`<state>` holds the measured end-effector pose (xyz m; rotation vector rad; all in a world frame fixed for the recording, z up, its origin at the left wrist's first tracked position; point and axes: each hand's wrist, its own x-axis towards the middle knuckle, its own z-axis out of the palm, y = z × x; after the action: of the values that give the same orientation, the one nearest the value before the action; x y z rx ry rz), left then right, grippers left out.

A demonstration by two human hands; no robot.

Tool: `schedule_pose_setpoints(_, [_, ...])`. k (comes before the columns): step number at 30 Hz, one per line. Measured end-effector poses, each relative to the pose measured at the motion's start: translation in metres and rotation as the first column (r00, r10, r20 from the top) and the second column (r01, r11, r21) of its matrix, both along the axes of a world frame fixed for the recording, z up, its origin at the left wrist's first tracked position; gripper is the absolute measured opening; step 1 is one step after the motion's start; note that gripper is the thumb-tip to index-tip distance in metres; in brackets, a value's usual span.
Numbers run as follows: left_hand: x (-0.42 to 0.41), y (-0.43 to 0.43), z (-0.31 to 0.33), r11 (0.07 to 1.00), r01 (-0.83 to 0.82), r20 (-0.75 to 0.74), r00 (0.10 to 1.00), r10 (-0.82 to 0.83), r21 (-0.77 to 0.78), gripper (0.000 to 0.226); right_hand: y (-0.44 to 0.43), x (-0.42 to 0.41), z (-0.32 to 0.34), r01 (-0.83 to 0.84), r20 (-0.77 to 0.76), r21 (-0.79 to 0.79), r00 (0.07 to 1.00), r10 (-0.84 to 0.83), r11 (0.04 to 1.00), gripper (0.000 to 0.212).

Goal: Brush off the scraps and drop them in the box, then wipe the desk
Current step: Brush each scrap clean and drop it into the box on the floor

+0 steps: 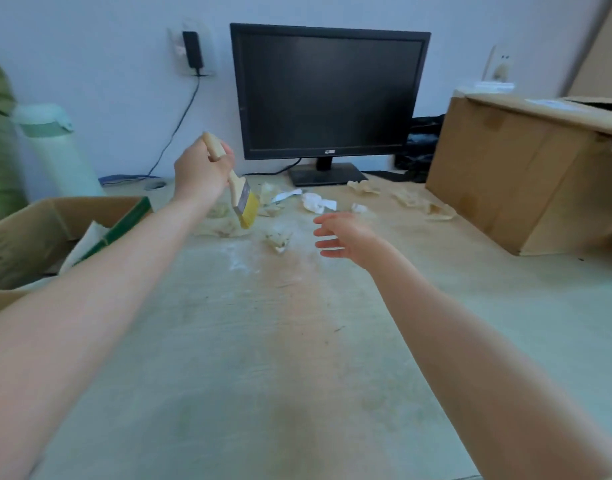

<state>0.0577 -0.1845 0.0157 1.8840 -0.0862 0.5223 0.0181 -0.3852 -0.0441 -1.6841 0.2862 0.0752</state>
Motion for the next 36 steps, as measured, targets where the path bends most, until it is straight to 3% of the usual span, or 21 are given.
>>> schedule_pose_setpoints(7, [0.019,0.039,0.006,0.976,-0.133,0.055,0.991,0.126,0.169,0.016,0.048,0.022,0.001,-0.157,-0.054,-0.125,0.987,0.151,0.980,0.043])
schedule_pose_setpoints(11, [0.039,0.046,0.002,0.966,-0.184,0.092,0.981,0.169,0.183,0.017,0.066,0.038,-0.002,-0.204,-0.073,-0.204,0.979,0.192,0.958,0.046])
schedule_pose_setpoints(14, [0.052,0.042,-0.010,0.981,-0.127,0.075,0.990,0.117,0.150,0.017,0.074,0.050,-0.004,-0.227,-0.084,-0.256,0.974,0.212,0.940,0.046])
schedule_pose_setpoints(23, [0.075,0.046,-0.044,0.936,0.064,-0.012,0.998,-0.064,0.345,0.014,0.087,0.075,-0.009,-0.256,-0.069,-0.297,0.967,0.247,0.920,0.049])
schedule_pose_setpoints(32, [0.079,0.075,-0.023,0.995,-0.047,-0.075,0.996,0.053,0.085,0.029,0.119,0.085,-0.011,-0.283,0.021,-0.337,0.951,0.308,0.898,0.040])
schedule_pose_setpoints(36, [0.077,0.081,-0.014,0.996,-0.052,-0.080,0.995,0.058,0.077,0.027,0.122,0.088,-0.018,-0.216,0.091,-0.551,0.944,0.316,0.806,0.044])
